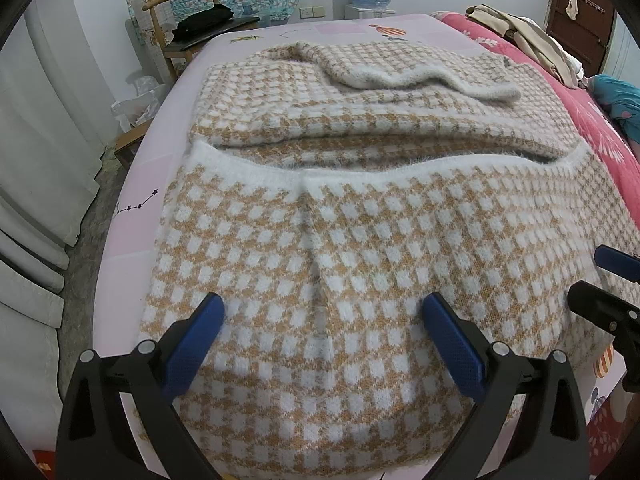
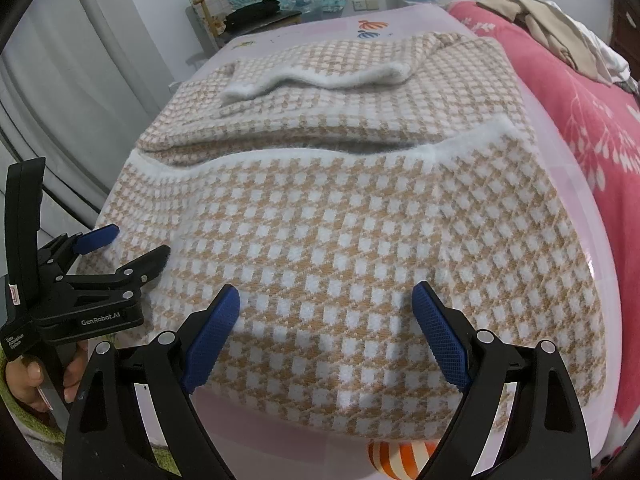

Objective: Fold large clothes

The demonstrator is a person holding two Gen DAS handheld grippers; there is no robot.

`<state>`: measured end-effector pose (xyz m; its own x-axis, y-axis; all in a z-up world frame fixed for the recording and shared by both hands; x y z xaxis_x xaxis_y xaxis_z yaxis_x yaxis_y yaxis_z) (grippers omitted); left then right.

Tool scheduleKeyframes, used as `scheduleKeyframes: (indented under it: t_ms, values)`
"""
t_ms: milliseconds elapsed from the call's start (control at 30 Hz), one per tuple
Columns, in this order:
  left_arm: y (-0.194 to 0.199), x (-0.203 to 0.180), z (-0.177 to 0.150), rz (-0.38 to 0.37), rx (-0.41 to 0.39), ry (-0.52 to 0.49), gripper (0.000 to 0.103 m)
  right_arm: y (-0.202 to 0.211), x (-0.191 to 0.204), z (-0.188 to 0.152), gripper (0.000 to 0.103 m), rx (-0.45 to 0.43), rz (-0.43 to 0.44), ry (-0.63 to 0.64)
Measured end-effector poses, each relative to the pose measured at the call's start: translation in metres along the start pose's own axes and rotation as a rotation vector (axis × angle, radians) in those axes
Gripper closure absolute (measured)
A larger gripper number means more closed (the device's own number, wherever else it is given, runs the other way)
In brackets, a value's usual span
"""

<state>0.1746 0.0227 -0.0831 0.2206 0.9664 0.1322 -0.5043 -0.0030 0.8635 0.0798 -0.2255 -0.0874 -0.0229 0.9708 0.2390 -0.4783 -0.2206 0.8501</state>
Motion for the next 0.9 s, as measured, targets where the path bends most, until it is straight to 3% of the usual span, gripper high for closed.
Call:
scheduleKeyframes:
  t_ms: [900]
  values:
    - [-0.0001,-0.0003,-0.0001,0.002,-0.001,0.0,0.005,0.0002,0.0064,-0.0006,0.019,-0.003,-0.001,-0.006]
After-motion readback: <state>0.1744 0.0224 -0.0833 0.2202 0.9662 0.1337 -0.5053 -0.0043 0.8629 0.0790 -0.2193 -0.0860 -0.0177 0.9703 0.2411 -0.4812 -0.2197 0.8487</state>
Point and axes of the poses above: each gripper's, at about its wrist camera, not at the fingertips, and y roughly against the way its jaws point, x to its left, z to its top, the point moved 4 cm from there along -y, roughly the way its jaws point, and after that the axes turned 10 degrees about -y, right-handed, at the moved point
